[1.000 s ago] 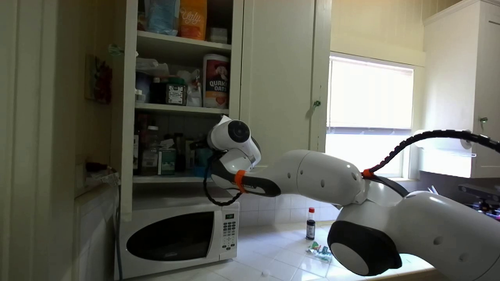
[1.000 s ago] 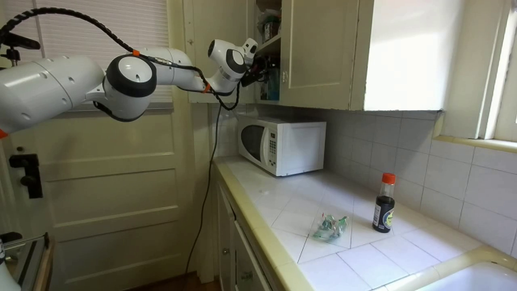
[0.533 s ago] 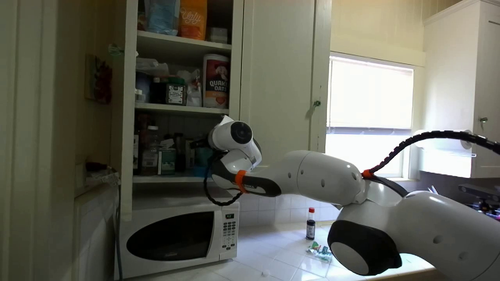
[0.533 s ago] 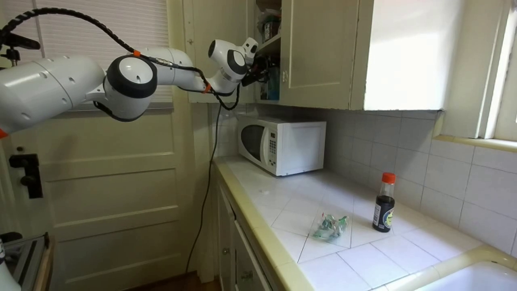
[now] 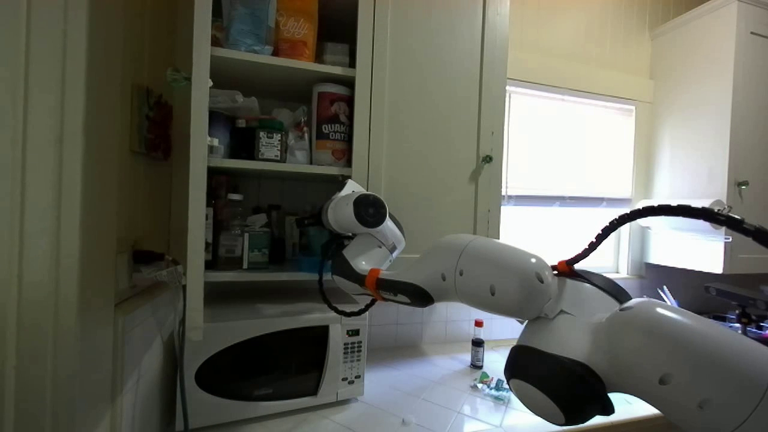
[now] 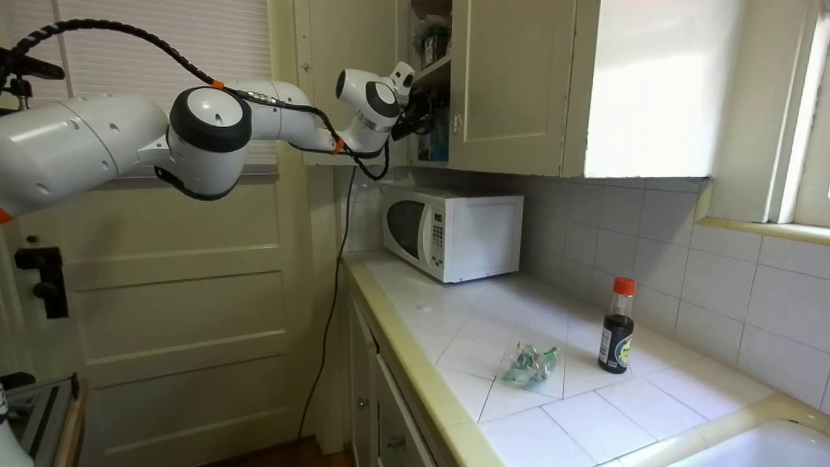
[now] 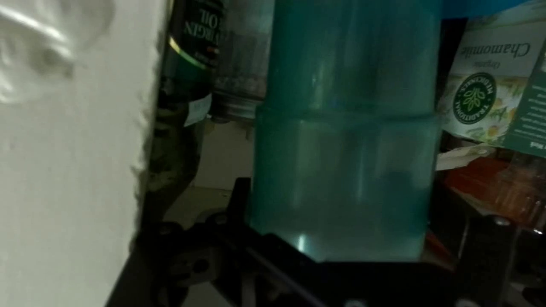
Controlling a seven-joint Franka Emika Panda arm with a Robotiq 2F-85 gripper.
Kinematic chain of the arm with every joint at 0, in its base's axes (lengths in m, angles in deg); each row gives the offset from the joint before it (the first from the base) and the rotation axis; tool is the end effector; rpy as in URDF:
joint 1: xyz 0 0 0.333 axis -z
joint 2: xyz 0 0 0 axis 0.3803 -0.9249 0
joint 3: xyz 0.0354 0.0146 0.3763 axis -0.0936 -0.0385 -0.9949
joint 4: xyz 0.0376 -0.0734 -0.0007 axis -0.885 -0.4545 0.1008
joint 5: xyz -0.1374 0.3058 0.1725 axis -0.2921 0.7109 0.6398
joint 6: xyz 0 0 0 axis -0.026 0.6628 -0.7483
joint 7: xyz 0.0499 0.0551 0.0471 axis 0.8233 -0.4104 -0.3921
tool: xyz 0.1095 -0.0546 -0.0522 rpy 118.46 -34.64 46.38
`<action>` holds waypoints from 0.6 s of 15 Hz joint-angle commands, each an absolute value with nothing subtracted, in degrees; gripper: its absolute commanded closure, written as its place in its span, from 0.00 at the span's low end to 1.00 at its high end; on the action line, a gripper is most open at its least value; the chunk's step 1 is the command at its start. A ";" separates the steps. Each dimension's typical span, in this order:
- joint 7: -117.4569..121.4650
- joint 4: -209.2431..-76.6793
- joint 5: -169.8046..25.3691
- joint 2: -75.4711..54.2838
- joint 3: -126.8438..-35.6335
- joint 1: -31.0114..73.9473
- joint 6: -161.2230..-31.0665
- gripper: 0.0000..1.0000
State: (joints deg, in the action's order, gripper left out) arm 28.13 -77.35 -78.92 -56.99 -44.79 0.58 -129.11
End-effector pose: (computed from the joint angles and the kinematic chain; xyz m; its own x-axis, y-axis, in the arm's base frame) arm 0.8532 0.2146 0.6096 0.0681 0.2393 0.9686 -0.0573 -0.9683 0.2433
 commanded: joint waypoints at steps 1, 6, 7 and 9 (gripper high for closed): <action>27.40 -77.79 -77.41 -57.19 -46.09 0.48 -130.31 0.00; 27.44 -78.06 -76.96 -57.46 -45.34 0.08 -130.08 0.00; 24.75 -78.35 -75.28 -57.19 -49.39 0.65 -132.53 0.00; 21.54 -78.22 -73.88 -57.06 -54.74 1.57 -134.77 0.00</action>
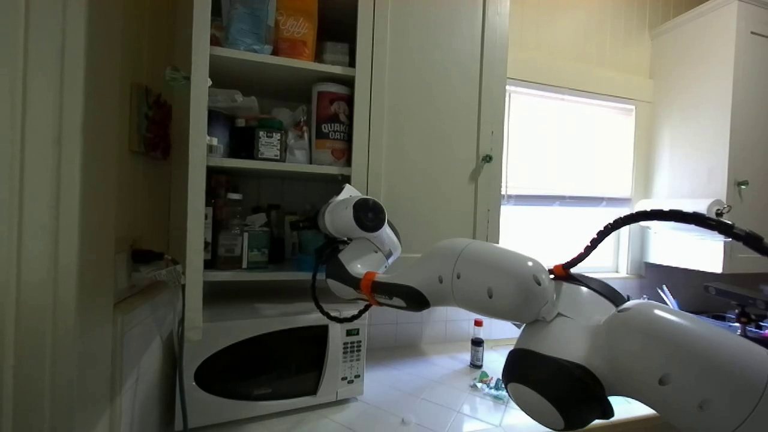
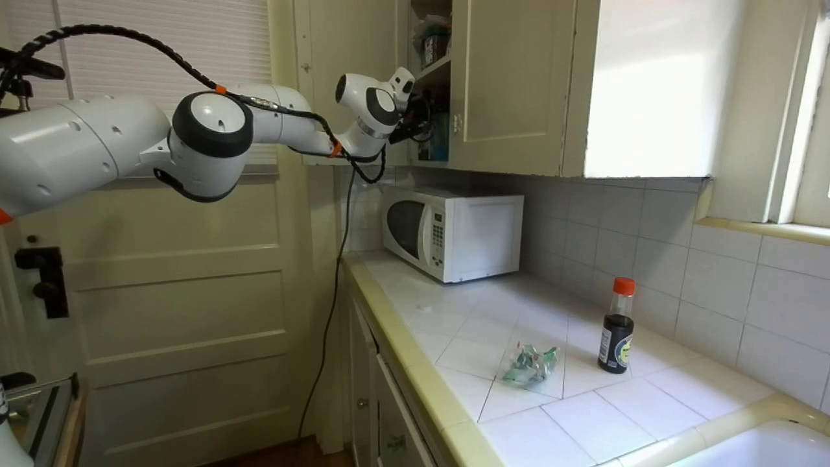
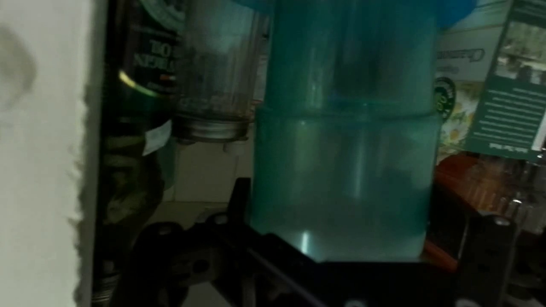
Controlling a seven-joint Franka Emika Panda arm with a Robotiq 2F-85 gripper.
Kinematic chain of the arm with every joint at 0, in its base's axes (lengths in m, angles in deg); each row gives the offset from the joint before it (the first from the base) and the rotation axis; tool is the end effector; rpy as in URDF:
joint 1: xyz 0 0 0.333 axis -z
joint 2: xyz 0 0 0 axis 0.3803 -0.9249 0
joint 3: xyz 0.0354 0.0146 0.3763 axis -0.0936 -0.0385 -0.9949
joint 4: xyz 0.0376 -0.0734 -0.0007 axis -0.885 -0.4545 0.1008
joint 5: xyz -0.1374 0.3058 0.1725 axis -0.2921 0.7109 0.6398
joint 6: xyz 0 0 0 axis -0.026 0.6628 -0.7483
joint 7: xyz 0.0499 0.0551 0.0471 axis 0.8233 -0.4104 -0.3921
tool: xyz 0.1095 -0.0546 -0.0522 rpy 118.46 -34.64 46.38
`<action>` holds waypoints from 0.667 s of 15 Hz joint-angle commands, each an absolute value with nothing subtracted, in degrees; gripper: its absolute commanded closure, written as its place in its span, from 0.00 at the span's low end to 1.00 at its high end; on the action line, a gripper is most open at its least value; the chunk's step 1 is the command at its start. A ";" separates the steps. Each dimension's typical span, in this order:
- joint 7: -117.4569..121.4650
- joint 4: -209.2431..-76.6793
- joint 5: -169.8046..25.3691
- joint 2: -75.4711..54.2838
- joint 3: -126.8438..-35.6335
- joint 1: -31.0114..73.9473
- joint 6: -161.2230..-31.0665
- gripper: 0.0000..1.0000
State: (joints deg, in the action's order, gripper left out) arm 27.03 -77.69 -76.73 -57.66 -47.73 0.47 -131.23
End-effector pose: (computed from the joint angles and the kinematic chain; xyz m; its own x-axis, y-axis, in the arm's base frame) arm 0.8536 0.2258 0.5971 0.0667 0.1872 0.9801 -0.0051 -0.9822 0.1879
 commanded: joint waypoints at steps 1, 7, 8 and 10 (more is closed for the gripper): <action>21.74 -77.84 -74.40 -57.18 -54.66 1.68 -134.14 0.00; 29.31 -75.22 -80.11 -58.75 -38.00 0.73 -131.68 0.00; 27.16 -76.75 -79.15 -57.99 -39.78 0.38 -131.48 0.00; 26.34 -77.59 -78.46 -57.86 -40.40 0.06 -131.05 0.00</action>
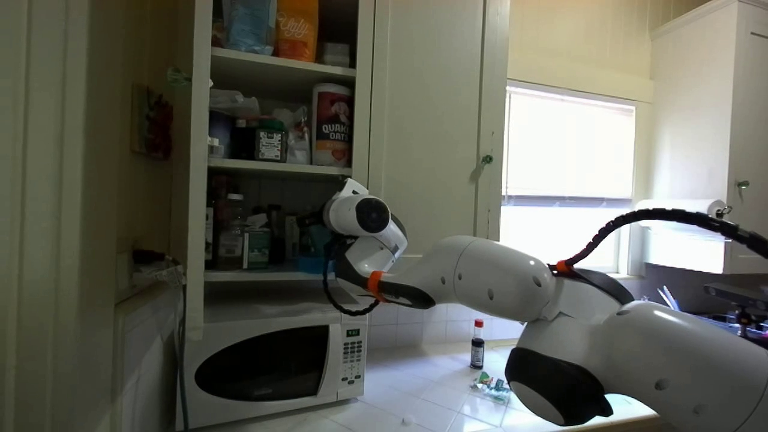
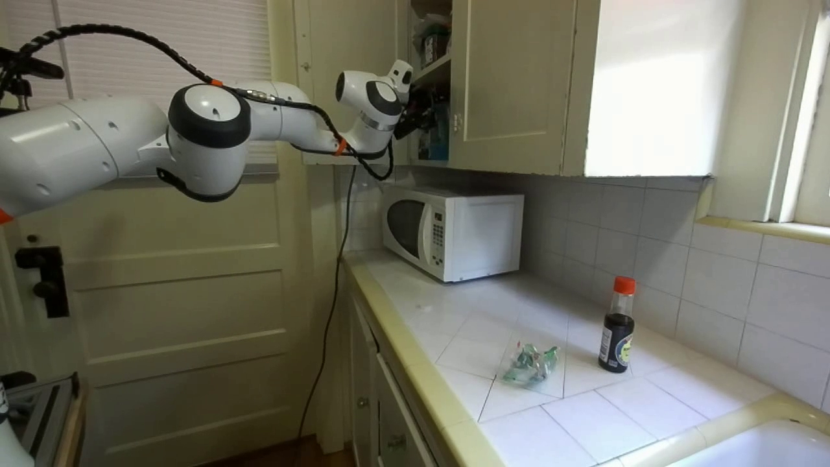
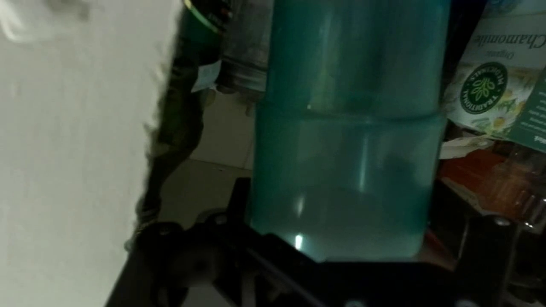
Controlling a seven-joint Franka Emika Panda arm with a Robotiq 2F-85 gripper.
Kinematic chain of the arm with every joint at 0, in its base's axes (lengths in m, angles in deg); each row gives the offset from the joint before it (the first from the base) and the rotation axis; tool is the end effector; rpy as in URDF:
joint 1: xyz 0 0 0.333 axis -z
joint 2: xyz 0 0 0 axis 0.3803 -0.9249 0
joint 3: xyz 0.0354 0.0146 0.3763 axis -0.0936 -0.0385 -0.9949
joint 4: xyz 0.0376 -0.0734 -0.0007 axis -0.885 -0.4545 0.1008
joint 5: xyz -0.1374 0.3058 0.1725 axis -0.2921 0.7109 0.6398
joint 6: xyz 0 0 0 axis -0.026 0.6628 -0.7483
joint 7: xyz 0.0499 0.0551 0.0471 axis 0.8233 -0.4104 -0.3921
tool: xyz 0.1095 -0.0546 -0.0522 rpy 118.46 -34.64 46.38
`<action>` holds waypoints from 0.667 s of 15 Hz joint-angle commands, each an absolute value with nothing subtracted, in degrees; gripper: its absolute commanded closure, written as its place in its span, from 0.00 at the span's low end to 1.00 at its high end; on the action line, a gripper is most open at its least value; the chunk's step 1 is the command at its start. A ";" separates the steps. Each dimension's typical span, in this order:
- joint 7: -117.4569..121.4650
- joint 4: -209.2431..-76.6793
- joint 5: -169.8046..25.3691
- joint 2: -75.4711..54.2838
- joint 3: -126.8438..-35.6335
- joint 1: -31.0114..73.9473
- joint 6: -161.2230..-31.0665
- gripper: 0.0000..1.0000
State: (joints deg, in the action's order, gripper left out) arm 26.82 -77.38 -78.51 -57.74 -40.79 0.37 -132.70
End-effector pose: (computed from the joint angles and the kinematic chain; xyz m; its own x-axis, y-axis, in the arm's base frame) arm 0.8513 0.2141 0.6116 0.0132 0.3169 0.9484 -0.0541 -0.9468 0.3171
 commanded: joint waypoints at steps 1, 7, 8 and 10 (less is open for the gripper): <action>26.34 -77.60 -78.35 -58.08 -40.46 0.09 -131.07 0.00; 25.79 -77.50 -76.56 -58.29 -44.58 1.05 -133.34 0.00; 26.55 -77.26 -76.65 -58.43 -44.21 1.08 -132.99 0.13; 26.74 -77.15 -76.75 -58.52 -44.09 1.05 -132.82 0.29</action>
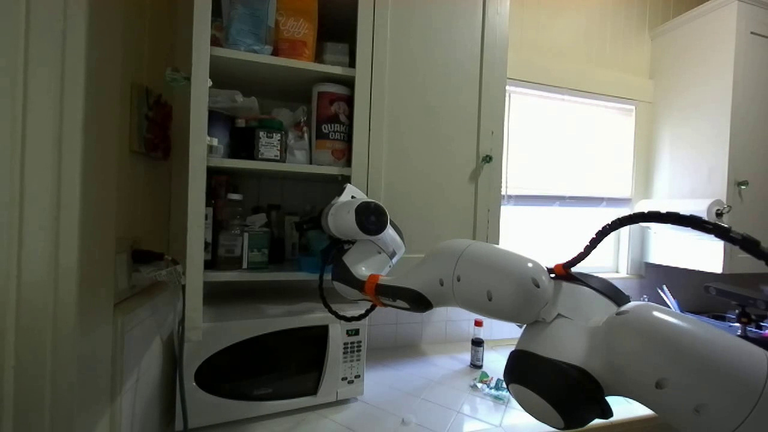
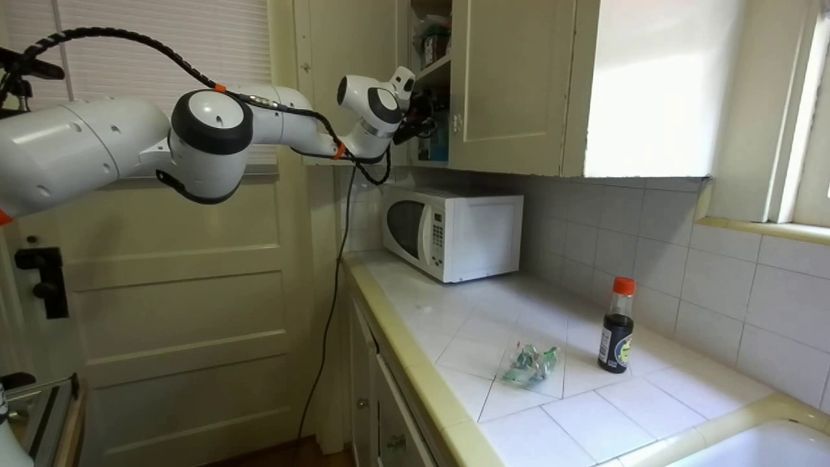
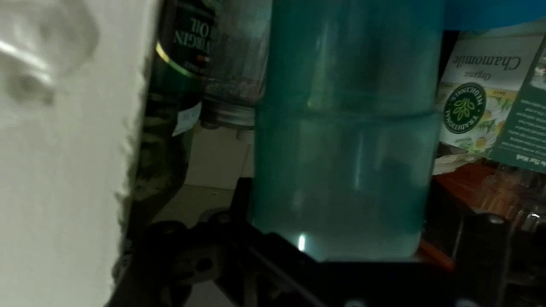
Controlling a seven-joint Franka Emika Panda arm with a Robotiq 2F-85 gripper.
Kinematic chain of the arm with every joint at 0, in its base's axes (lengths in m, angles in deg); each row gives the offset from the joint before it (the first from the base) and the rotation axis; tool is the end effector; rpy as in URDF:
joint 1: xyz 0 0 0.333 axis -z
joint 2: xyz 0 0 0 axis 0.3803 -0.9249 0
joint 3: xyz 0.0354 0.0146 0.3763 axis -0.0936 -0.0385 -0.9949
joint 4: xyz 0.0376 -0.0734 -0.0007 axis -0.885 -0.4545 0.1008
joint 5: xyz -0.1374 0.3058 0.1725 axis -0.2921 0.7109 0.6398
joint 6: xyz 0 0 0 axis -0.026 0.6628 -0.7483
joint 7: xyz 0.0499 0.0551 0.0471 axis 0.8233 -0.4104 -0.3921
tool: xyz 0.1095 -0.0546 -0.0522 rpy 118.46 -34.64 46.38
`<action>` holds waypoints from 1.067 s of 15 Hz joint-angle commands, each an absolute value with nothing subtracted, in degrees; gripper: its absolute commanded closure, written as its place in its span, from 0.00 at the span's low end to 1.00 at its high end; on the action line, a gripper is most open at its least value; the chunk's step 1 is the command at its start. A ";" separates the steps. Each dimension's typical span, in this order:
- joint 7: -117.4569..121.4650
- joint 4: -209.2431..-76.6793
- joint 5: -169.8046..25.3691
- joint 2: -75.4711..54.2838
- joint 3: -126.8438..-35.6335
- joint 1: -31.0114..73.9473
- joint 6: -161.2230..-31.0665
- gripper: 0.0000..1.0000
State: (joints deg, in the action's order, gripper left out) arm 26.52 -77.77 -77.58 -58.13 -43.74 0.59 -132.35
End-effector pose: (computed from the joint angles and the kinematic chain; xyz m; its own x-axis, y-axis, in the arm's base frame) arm 0.8554 0.2159 0.5978 0.0426 0.2681 0.9624 -0.0326 -0.9624 0.2695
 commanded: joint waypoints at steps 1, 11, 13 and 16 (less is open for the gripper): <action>26.51 -77.25 -76.84 -58.45 -44.10 0.99 -132.55 0.29; 26.30 -77.77 -77.36 -58.14 -45.55 0.57 -132.35 0.00; 26.25 -77.75 -77.36 -58.14 -45.92 0.56 -132.35 0.00; 26.25 -77.75 -77.36 -58.13 -45.92 0.58 -132.35 0.00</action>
